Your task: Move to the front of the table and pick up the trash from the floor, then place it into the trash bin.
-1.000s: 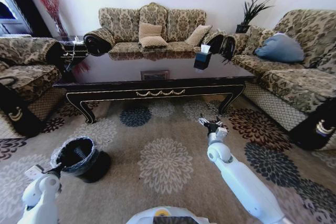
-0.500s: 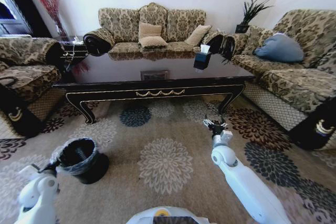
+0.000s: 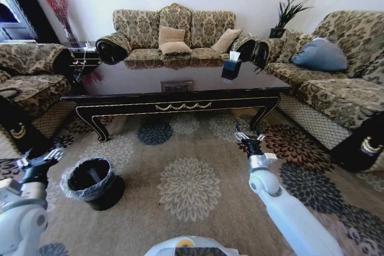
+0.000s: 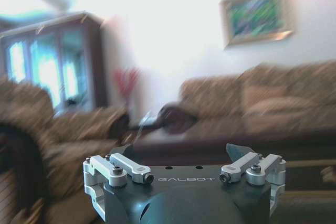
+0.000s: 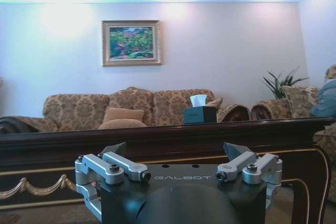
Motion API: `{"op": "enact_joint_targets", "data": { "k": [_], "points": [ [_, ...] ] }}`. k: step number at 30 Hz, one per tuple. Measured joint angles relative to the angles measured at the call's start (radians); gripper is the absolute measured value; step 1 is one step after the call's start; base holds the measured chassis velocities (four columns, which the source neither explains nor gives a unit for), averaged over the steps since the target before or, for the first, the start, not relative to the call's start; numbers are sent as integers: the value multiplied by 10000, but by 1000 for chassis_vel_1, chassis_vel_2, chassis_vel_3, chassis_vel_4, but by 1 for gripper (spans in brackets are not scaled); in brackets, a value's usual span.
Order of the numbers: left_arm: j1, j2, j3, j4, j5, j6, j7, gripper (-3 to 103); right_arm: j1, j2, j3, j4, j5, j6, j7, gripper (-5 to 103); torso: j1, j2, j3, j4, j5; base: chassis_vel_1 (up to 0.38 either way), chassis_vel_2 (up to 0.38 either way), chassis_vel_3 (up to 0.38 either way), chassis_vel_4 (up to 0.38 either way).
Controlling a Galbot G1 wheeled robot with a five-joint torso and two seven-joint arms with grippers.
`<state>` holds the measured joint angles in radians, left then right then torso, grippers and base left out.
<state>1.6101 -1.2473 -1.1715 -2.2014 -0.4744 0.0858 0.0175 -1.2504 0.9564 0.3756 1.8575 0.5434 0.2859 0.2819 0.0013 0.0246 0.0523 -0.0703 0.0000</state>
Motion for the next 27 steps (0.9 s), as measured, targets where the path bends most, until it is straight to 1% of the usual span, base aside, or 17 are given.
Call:
{"op": "enact_joint_targets", "data": {
  "k": [1, 2, 3, 4, 5, 6, 9, 11, 12, 15, 17, 21, 23, 27],
  "points": [
    [34, -224, 34, -18, 178, -569, 373, 100, -241, 10, 145, 76, -129, 110, -156, 100, 0, 1, -1, -1, 3, 0, 0, 0, 0],
    [84, -583, 102, -18, 524, -1289, 733, 100, -518, 43, 308, 160, -309, 243, -313, 100, 0, 0, 0, -3, 2, 0, 0, 0, 0],
    [113, -770, 141, -13, 729, -1569, 836, 100, -674, 73, 406, 212, -419, 311, -386, 100, 0, 1, 0, 0, 1, 0, 0, 0, 0],
    [201, -1179, 267, -4, 1049, -1974, 914, 100, -925, 130, 562, 318, -598, 385, -458, 100, 0, 0, 0, 1, 2, 0, 0, 0, 0],
    [330, -1546, 424, -37, 1135, -2141, 874, 100, -1091, 178, 656, 424, -692, 407, -478, 100, 0, 1, 0, 3, 0, 0, 0, 0, 0],
    [330, -1546, 424, -37, 1135, -2141, 874, 100, -1091, 178, 656, 424, -692, 407, -478, 100, 0, 1, 0, 3, 0, 0, 0, 0, 0],
    [632, -2169, 769, -354, 1199, -2207, 592, 100, -1360, 247, 823, 733, -892, 366, -388, 100, 0, 1, 0, 5, 0, 0, 0, 0, 0],
    [812, -2401, 918, -619, 1397, -2194, 353, 100, -1483, 243, 951, 984, -1110, 186, -241, 100, 0, 0, 0, 4, 3, 0, 0, 0, 0],
    [812, -2401, 918, -619, 1397, -2194, 353, 100, -1483, 243, 951, 984, -1110, 186, -241, 100, 0, 0, 0, 4, 3, 0, 0, 0, 0],
    [1002, -2497, 1032, -871, 1433, -1999, 2, 100, -1701, 124, 1190, 1533, -1223, -159, -9, 100, 0, 1, 0, 4, 2, 0, 0, 0, 0],
    [1083, -2479, 1051, -930, 1435, -1918, -67, 100, -1903, -11, 1440, 1888, -1173, -307, 20, 100, -1, 1, 0, 3, 0, 0, 0, 0, 0],
    [1161, -2457, 1085, -1031, 1403, -1857, -16, 100, -2220, -201, 1861, 2254, -987, -429, -119, 100, 0, 1, 0, 2, 0, 0, 0, 0, 0],
    [1212, -2447, 1089, -1079, 1403, -1853, 94, 100, -2492, -305, 2180, 2511, -757, -475, -406, 100, 0, 1, 0, 2, 1, 0, 0, 0, 0],
    [1226, -2435, 1090, -1090, 1406, -1843, 135, 100, -2659, -356, 2396, 2664, -609, -484, -573, 100, 0, 1, 0, 1, -1, 0, 0, 0, 0]
  ]
}}
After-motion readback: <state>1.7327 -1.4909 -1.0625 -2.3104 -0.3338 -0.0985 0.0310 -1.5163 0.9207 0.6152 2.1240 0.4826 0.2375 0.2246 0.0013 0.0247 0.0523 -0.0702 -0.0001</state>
